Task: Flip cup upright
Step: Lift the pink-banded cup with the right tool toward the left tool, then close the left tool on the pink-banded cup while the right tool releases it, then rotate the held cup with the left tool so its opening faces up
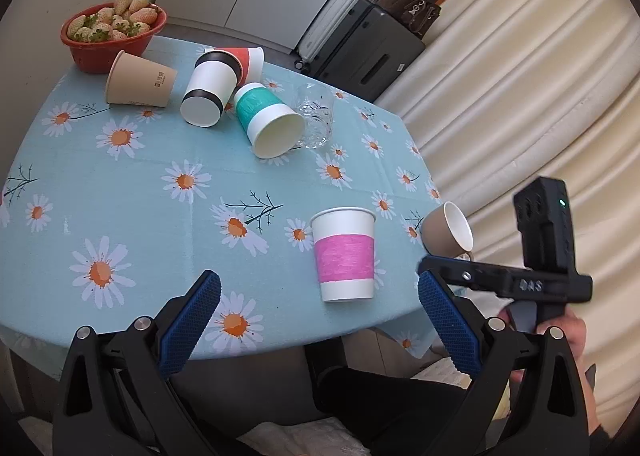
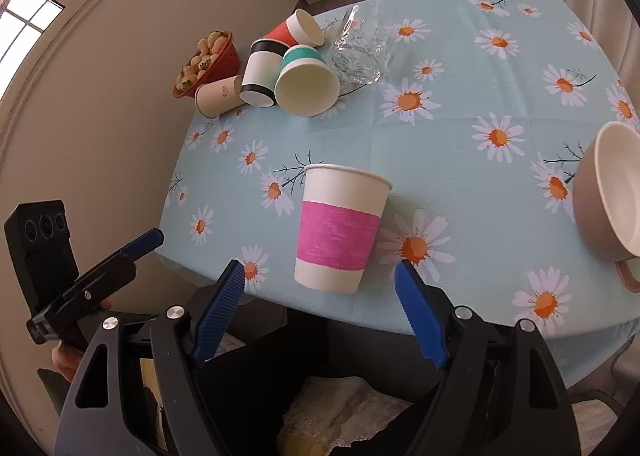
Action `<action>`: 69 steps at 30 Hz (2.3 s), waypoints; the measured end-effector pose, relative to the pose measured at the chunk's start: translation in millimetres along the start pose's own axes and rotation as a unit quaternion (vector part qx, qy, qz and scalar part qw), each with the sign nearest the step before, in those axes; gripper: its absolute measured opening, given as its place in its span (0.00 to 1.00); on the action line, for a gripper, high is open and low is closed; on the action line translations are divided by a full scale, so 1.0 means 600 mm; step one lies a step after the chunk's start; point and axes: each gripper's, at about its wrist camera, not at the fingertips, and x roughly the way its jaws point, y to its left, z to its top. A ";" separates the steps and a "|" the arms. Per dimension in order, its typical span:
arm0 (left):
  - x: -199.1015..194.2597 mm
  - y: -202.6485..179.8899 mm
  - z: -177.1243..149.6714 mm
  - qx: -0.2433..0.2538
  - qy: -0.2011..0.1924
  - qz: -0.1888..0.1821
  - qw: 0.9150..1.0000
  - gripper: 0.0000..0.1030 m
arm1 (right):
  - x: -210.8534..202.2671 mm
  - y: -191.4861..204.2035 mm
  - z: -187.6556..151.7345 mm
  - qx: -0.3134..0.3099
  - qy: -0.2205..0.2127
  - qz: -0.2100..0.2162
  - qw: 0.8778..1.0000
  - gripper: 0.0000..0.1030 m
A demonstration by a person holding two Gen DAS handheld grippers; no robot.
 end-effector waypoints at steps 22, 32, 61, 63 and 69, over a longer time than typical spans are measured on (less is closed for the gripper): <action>0.183 -0.105 0.034 0.014 0.121 0.113 0.986 0.92 | -0.088 -0.106 -0.107 0.055 -0.088 0.045 0.994 0.75; 0.262 -0.095 0.039 0.020 0.162 0.164 0.973 0.81 | -0.068 -0.106 -0.123 0.067 -0.109 0.076 0.989 0.75; 0.256 -0.104 0.028 0.025 0.146 0.180 0.972 0.60 | -0.040 -0.114 -0.137 0.064 -0.092 0.067 0.991 0.75; 0.244 -0.107 0.025 0.029 0.136 0.183 0.973 0.60 | -0.042 -0.111 -0.139 0.058 -0.097 0.067 0.991 0.75; 0.203 -0.118 0.010 0.047 0.109 0.194 0.974 0.60 | -0.049 -0.103 -0.147 0.041 -0.101 0.061 0.992 0.75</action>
